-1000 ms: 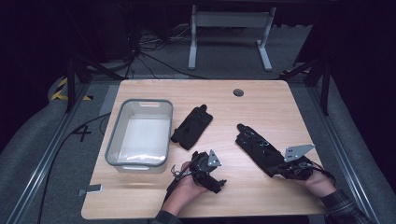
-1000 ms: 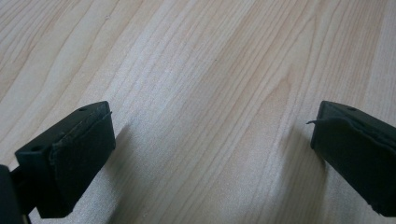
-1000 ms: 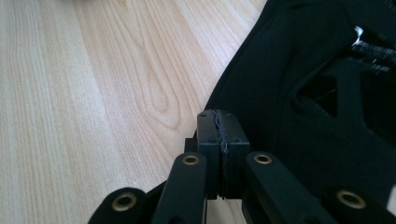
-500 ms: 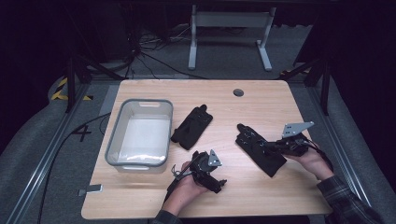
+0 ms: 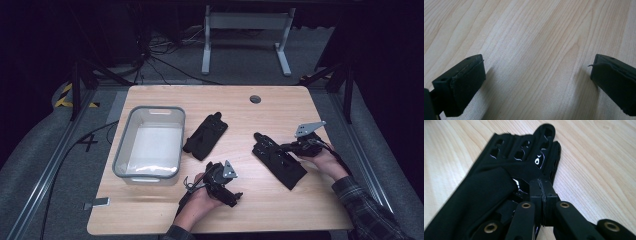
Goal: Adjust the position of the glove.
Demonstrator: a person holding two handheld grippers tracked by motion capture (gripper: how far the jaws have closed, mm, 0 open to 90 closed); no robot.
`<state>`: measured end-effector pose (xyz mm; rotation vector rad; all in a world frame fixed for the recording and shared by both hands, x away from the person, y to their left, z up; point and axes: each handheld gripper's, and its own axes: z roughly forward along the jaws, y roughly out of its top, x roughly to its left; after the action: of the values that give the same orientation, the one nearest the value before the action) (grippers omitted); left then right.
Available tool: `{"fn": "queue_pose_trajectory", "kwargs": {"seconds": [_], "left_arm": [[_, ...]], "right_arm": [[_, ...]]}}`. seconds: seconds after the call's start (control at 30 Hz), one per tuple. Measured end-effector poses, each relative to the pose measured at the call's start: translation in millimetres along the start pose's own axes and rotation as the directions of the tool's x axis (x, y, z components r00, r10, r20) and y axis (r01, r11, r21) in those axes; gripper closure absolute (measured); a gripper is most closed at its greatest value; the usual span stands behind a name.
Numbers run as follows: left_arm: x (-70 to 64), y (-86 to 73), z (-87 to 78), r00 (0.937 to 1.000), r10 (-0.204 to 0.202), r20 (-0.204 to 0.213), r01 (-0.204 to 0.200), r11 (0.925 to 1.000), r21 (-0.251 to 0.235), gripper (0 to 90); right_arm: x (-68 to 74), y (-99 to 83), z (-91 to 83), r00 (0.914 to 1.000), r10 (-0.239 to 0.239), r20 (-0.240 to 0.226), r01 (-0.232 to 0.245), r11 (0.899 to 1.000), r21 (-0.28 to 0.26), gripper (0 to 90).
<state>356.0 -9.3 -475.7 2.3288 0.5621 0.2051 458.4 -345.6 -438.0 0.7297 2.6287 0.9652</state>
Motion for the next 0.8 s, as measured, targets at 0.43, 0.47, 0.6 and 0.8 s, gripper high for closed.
{"fn": "queue_pose_trajectory", "kwargs": {"seconds": [0.43,0.47,0.6,0.8], "left_arm": [[0.0,0.0,0.0,1.0,0.001,0.0,-0.001,1.0,0.0,0.2],[0.0,0.0,0.0,1.0,0.0,0.0,0.0,1.0,0.0,0.2],[0.0,0.0,0.0,1.0,0.0,0.0,0.0,1.0,0.0,0.2],[0.0,0.0,0.0,1.0,0.0,0.0,0.0,1.0,0.0,0.2]], "right_arm": [[1.0,-11.9,-3.4,0.9996,0.024,0.016,-0.025,0.999,0.038,89.8],[1.7,-14.1,-5.8,0.9995,0.028,0.016,-0.029,0.999,0.041,89.8],[9.2,-24.0,-15.3,0.9991,0.041,0.012,-0.042,0.998,0.043,89.8],[23.6,-31.8,-22.5,0.9996,0.028,0.006,-0.028,0.999,0.046,89.9]]}}
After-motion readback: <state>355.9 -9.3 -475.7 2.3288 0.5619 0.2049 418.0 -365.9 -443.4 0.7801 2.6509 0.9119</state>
